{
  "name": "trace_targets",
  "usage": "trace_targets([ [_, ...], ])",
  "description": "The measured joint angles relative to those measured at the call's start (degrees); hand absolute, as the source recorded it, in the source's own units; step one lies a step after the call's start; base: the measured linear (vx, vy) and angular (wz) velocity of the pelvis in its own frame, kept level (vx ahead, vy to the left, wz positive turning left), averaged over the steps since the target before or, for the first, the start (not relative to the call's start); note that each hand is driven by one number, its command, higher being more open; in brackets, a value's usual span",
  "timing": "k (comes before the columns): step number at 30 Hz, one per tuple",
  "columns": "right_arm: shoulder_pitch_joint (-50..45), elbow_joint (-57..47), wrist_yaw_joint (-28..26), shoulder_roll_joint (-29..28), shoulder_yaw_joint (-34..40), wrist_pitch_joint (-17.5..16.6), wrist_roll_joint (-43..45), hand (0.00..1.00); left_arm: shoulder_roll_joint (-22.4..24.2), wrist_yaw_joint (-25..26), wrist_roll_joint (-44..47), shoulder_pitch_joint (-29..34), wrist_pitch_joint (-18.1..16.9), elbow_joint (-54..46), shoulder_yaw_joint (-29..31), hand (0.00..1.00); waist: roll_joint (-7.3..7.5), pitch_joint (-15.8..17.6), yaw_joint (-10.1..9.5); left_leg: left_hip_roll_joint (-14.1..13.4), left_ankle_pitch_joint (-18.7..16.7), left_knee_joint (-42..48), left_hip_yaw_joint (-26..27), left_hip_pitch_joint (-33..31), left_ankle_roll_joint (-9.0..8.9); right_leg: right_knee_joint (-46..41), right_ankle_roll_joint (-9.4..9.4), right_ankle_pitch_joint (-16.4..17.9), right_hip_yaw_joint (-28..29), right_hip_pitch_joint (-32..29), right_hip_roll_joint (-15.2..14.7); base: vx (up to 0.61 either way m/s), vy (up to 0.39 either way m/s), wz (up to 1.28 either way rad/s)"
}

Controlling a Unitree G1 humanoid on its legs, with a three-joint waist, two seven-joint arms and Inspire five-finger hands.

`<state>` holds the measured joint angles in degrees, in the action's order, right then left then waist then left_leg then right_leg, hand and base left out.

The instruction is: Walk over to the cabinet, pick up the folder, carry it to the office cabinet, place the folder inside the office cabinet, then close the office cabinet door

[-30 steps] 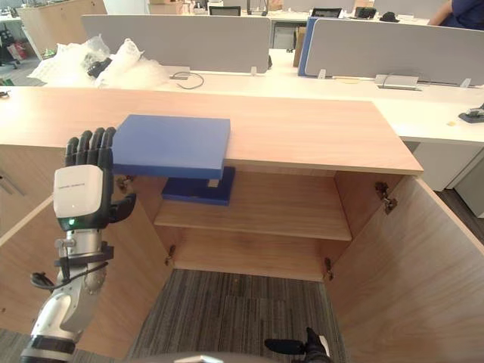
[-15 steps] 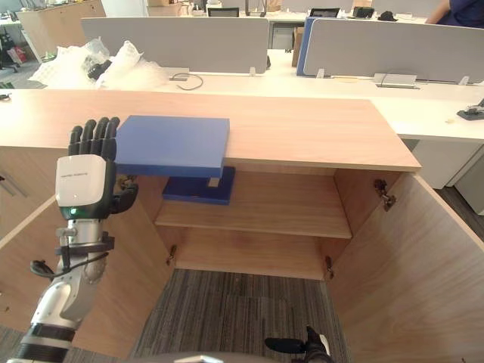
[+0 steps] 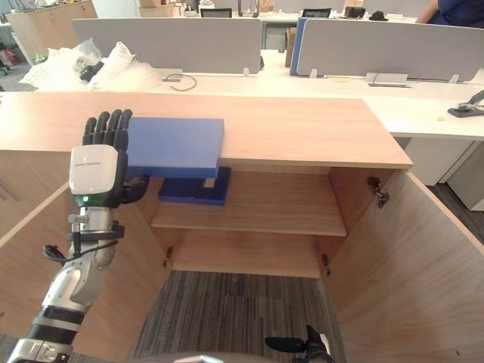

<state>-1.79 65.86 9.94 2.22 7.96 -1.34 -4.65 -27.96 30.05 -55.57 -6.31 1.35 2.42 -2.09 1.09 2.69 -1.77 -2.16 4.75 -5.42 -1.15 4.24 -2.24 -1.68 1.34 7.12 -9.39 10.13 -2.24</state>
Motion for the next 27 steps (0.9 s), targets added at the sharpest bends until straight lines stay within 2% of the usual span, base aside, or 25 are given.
trace_targets([
  [12,0.2,-0.1,0.0,0.0,0.1,0.0,0.0,1.00,-0.2,-1.1,0.1,-3.8,0.2,4.2,-3.3,1.00,-0.07,0.0,0.57,0.0,0.0,0.0,0.4,0.1,-0.02,0.0,0.02,0.0,0.3,0.0,-0.1,0.00,0.000,0.00],
  [18,0.6,-0.1,0.0,0.0,0.1,0.0,0.1,1.00,-1.0,-1.7,0.0,-4.5,-0.1,5.5,-4.5,1.00,-0.36,0.2,1.67,0.0,0.0,0.0,0.5,0.2,-0.02,0.0,0.08,-0.1,0.4,0.0,-0.1,0.00,0.000,0.00],
  [27,0.9,-0.1,0.0,0.1,0.1,0.0,-0.1,1.00,-2.4,-2.2,0.1,-11.6,0.0,14.7,-10.2,1.00,-0.60,0.3,2.28,0.0,0.0,0.0,0.8,0.1,-0.03,0.1,0.08,-0.2,0.8,-0.3,-0.1,0.00,0.000,-0.01],
])
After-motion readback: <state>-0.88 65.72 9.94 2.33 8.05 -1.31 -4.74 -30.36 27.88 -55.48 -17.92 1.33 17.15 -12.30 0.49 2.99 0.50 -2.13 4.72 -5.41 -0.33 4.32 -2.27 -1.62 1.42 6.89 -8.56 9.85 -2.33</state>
